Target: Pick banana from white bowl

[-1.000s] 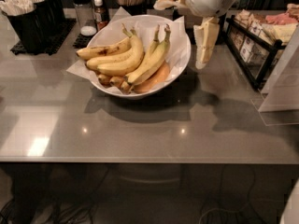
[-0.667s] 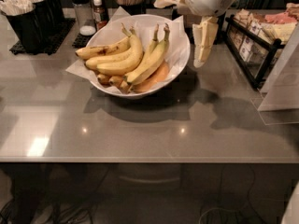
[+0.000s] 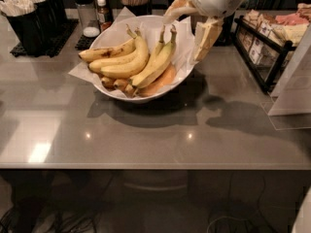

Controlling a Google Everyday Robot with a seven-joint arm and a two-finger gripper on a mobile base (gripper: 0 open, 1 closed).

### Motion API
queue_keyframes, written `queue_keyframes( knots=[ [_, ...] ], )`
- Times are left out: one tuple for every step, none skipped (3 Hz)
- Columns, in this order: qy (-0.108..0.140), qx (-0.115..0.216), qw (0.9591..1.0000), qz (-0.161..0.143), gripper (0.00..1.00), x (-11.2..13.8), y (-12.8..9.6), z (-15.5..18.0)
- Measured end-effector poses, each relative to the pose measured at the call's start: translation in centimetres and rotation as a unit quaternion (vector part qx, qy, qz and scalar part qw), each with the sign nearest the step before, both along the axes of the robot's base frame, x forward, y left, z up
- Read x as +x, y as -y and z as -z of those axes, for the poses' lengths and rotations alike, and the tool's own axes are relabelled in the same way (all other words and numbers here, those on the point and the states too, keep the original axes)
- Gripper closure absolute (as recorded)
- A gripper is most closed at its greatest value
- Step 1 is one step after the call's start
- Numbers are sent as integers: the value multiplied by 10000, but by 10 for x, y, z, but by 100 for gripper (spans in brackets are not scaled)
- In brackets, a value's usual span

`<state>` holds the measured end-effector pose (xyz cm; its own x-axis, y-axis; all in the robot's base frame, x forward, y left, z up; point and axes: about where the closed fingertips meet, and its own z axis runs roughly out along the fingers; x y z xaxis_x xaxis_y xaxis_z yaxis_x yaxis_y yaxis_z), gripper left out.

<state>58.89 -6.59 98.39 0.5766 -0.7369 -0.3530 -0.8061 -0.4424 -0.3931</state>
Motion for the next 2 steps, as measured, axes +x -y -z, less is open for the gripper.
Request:
queue_keyframes(
  knots=[
    [107,30,9999,3,24,9,-5,-3],
    [170,85,9997,-133,42,21,-15,-2]
  ],
)
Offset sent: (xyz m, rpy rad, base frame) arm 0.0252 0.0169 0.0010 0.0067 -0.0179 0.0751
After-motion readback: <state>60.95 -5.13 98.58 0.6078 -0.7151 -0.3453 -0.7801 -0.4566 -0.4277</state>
